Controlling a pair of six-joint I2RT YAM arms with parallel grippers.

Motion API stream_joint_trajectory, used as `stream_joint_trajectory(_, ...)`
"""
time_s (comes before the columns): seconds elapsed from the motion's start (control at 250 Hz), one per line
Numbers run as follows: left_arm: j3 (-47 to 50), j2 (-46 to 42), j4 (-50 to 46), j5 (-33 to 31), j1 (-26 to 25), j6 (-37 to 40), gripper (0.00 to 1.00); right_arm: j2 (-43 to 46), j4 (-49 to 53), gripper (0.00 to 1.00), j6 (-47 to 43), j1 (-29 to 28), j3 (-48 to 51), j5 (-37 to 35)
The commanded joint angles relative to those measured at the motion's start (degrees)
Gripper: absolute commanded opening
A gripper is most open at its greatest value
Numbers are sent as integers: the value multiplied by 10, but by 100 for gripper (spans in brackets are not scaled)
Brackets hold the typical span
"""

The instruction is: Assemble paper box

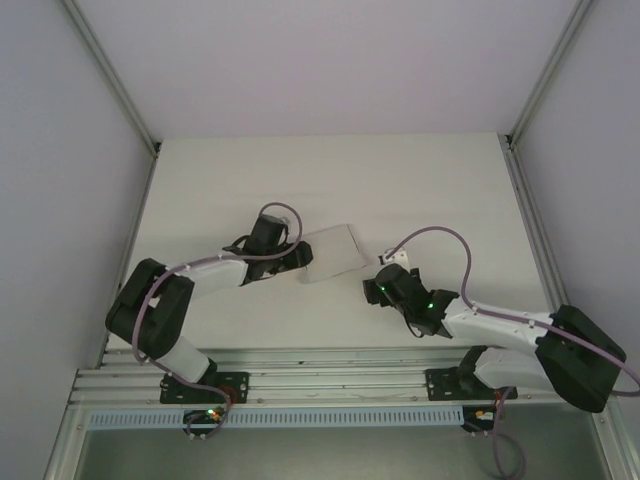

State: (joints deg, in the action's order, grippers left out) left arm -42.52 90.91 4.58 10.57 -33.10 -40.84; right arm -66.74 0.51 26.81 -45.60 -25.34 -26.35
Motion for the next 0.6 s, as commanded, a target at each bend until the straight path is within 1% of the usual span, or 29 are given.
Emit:
stream_joint_trajectory(0.0,18,18,34,27,12,-3,56,23,41,92,-12,30,-12,13)
stream_joint_trajectory(0.068,22,24,54,37,16,-3,51,26,44,100,-18,59,-26,49)
stream_joint_trajectory(0.156,26,37,79,56,26,-7,44,21,34,100,-26,100,-47,118)
stream_joint_trajectory(0.208,33,46,101,76,34,-11,43,12,33,100,-26,121,-66,156)
stream_joint_trajectory(0.336,48,62,156,123,60,-30,30,-36,58,100,-13,156,-128,226)
stream_joint_trajectory(0.463,53,64,193,140,72,-33,27,-110,105,100,21,182,-191,289)
stream_joint_trajectory(0.523,57,74,216,152,78,-37,24,-146,97,100,36,198,-209,335)
stream_joint_trajectory(0.595,66,97,267,192,89,-56,22,-182,68,100,56,214,-224,393)
